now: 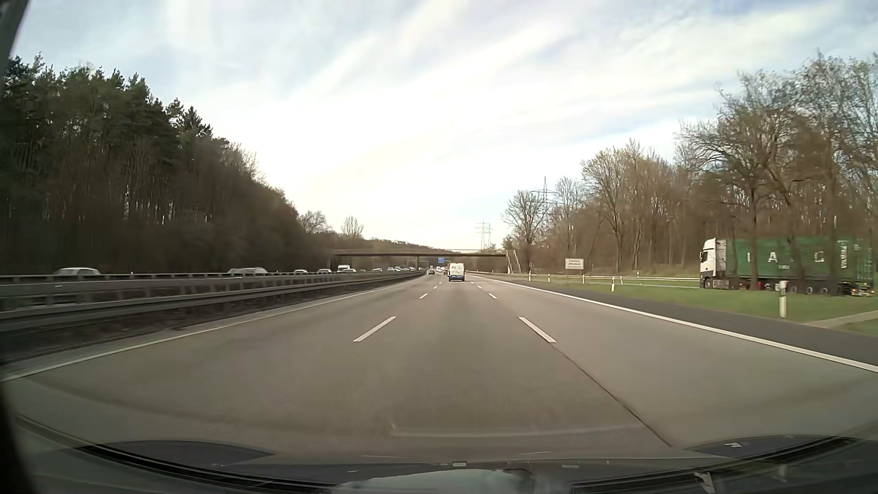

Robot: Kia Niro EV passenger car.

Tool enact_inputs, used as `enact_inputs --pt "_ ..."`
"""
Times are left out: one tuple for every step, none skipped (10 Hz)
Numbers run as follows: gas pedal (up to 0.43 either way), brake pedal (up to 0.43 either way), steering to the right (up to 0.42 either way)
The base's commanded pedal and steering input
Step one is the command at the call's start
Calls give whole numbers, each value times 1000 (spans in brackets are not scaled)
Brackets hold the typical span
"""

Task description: Follow the waypoints while adhering to traffic rules and regulations

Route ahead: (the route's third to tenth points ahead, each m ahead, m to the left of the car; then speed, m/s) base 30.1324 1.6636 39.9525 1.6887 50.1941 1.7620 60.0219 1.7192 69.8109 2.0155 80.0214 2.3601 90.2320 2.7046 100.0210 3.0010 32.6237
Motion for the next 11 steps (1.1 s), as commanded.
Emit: enact_inputs --pt "268 0 -5" --pt "268 0 -5" --pt "268 0 -5" --pt "268 0 -4" --pt "268 0 -4" --pt "268 0 -5" --pt "268 0 -5" --pt "268 0 -5" --pt "268 0 -5" --pt "268 0 -5" --pt "260 0 -5"
